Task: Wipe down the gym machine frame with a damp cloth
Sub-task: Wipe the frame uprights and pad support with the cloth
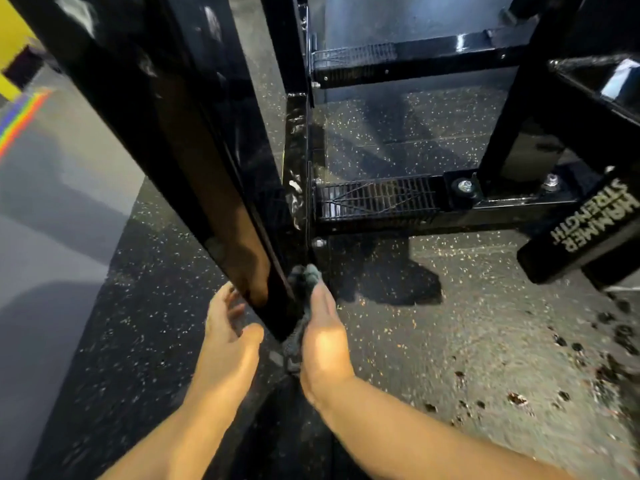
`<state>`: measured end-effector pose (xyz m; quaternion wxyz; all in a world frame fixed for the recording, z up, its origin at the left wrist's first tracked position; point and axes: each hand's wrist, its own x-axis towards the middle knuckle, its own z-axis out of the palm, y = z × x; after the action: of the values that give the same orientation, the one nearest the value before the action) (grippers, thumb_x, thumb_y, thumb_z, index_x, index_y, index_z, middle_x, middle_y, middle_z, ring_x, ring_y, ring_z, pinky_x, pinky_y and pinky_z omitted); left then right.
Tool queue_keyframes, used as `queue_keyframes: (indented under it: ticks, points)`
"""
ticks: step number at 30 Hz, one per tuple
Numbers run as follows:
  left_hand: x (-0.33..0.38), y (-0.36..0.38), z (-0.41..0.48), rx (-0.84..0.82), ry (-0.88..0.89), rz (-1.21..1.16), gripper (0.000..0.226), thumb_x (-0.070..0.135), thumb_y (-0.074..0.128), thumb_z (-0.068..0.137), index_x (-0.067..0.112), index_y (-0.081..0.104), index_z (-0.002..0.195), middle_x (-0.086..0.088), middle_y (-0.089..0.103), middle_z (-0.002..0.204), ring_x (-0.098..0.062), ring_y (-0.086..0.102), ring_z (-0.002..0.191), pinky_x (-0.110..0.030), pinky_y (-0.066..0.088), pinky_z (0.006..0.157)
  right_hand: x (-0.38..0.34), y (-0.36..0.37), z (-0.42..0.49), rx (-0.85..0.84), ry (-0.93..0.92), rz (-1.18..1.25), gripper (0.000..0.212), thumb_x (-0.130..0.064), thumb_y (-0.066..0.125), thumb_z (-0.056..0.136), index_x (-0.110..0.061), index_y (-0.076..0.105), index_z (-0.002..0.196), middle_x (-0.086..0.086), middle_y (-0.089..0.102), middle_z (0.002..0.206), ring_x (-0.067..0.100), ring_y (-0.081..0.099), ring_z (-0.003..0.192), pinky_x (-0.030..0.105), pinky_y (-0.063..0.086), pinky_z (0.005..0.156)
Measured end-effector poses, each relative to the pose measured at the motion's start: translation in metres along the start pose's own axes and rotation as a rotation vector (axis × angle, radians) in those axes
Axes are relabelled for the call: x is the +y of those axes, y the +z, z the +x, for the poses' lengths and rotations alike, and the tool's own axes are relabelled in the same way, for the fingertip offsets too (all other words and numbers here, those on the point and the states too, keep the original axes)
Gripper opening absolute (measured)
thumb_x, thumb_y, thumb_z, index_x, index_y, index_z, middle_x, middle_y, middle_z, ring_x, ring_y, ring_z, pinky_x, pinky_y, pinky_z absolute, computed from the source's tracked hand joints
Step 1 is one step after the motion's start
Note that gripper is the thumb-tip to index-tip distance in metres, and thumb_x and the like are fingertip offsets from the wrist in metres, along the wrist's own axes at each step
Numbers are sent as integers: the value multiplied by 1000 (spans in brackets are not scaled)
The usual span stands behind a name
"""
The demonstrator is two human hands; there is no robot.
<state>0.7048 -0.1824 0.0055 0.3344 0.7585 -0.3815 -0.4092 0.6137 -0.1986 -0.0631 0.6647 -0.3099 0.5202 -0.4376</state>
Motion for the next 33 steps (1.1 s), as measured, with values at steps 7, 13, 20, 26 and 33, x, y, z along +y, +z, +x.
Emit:
queue_keyframes:
  ticks: [7, 13, 20, 26, 33]
  points:
    - [10, 7, 0, -153, 85, 1, 71, -8, 38, 92, 40, 27, 142, 21, 50, 121, -4, 44, 117, -17, 34, 91, 34, -4, 6, 16, 80, -43, 42, -26, 27, 106, -25, 28, 148, -6, 32, 153, 12, 30, 141, 31, 22, 118]
    - [2, 2, 8, -201, 113, -6, 77, -12, 38, 89, 60, 39, 117, 28, 55, 120, 8, 49, 114, -25, 33, 101, 27, -9, 14, -33, 71, 108, 62, -60, 39, 92, -33, 30, 147, -11, 31, 154, 10, 26, 143, 33, 20, 118]
    - [-12, -1, 26, -147, 61, 9, 54, -10, 41, 92, 33, 47, 123, 9, 62, 111, -9, 58, 107, -23, 43, 87, 51, -9, 18, 28, 85, 31, 53, -61, 34, 95, -42, 30, 144, -9, 25, 157, 11, 25, 143, 35, 17, 119]
    - [17, -17, 21, -239, 17, -131, 49, -14, 42, 90, 25, 56, 115, 6, 69, 111, -7, 63, 105, -26, 50, 92, -39, 19, 8, -132, -244, 74, 59, -79, 28, 79, -56, 25, 134, -39, 20, 147, -23, 17, 131, 3, 18, 107]
    - [79, -50, 29, -66, 110, -168, 43, -17, 28, 90, 14, 55, 103, -11, 59, 99, -8, 60, 65, -12, 49, 58, -68, 21, -7, -180, -517, -113, 73, -91, 29, 70, -59, 17, 135, -47, 9, 145, -21, 7, 135, 34, 7, 122]
